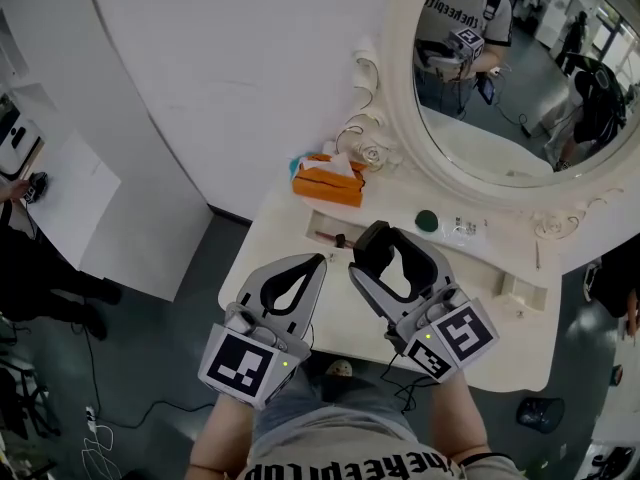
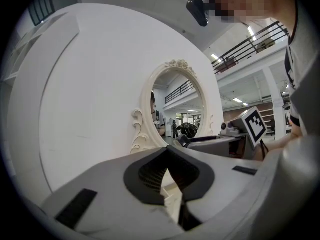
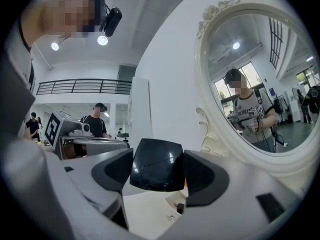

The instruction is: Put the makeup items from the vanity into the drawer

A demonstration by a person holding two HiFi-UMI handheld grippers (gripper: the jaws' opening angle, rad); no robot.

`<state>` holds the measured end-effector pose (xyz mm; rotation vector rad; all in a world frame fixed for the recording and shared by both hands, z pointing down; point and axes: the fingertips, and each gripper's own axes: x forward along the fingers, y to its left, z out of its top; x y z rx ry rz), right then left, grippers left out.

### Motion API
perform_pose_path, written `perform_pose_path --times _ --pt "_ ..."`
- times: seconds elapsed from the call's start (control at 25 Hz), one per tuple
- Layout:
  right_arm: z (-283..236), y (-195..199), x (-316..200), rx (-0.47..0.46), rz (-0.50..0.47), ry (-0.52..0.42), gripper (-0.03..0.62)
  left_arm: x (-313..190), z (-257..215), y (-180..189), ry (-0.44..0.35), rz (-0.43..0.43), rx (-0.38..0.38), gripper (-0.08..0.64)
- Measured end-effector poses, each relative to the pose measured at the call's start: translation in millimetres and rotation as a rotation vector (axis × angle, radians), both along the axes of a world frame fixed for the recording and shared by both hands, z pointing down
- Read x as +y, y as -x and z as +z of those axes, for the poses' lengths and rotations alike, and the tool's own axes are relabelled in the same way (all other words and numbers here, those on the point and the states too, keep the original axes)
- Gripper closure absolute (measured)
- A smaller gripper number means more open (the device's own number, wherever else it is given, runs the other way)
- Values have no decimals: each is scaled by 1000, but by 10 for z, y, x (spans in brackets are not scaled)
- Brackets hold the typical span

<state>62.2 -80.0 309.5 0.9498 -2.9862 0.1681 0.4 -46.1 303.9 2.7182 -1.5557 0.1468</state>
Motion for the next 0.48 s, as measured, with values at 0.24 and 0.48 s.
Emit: perform_pose_path --times 0.24,0.48 --pt "55 33 -175 16 41 19 252 -157 -20 50 21 34 13 540" --pt "150 129 -360 31 92 48 252 -321 -5 187 38 74 19 540"
